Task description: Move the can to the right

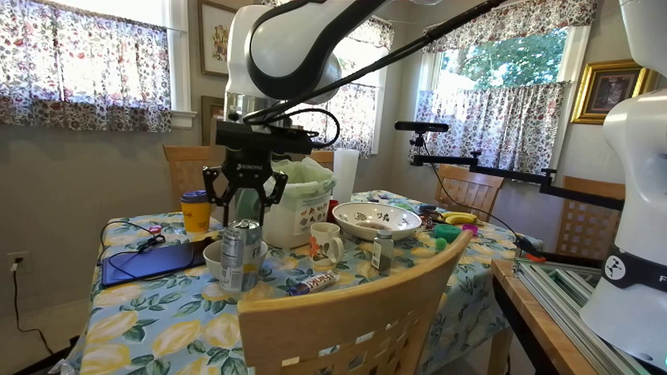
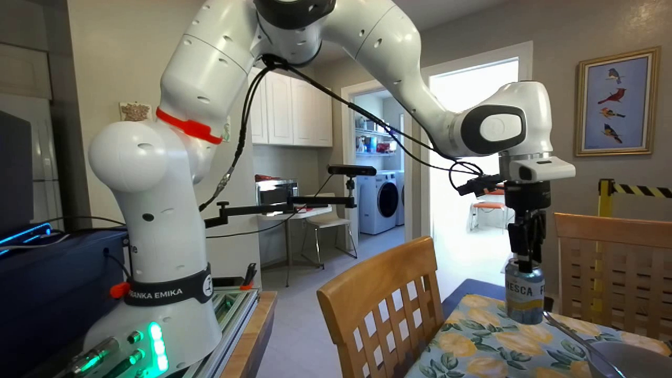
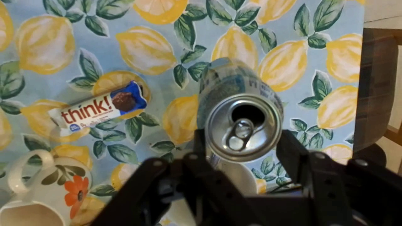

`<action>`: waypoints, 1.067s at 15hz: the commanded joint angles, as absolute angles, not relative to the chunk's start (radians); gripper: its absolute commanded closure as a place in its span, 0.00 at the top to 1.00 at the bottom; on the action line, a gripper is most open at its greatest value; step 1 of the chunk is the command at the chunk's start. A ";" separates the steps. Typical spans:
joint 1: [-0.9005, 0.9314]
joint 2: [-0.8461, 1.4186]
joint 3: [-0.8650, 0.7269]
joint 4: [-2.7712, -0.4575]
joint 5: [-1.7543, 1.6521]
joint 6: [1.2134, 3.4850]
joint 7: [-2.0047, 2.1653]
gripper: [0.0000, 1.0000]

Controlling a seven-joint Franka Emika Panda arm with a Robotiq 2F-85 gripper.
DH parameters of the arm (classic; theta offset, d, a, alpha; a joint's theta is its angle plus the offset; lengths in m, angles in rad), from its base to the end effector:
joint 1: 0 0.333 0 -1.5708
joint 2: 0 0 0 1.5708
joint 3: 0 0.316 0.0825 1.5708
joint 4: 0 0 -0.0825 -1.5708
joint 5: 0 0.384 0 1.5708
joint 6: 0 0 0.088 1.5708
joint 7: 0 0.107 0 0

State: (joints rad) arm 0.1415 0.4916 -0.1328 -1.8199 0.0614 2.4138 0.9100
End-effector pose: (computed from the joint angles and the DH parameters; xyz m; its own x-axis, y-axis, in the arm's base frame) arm 0.6595 0.0130 0.2795 0.5967 -0.7985 0.0794 -0.7953 -0.6017 -0.0743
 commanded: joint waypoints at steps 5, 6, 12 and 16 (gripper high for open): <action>0.156 0.402 -0.176 -1.873 -0.046 2.353 1.073 0.34; 0.153 0.392 -0.183 -1.881 -0.060 2.347 1.091 0.34; 0.134 0.358 -0.210 -1.916 -0.138 2.328 1.189 0.34; 0.101 0.342 -0.208 -1.950 -0.117 2.358 1.205 0.34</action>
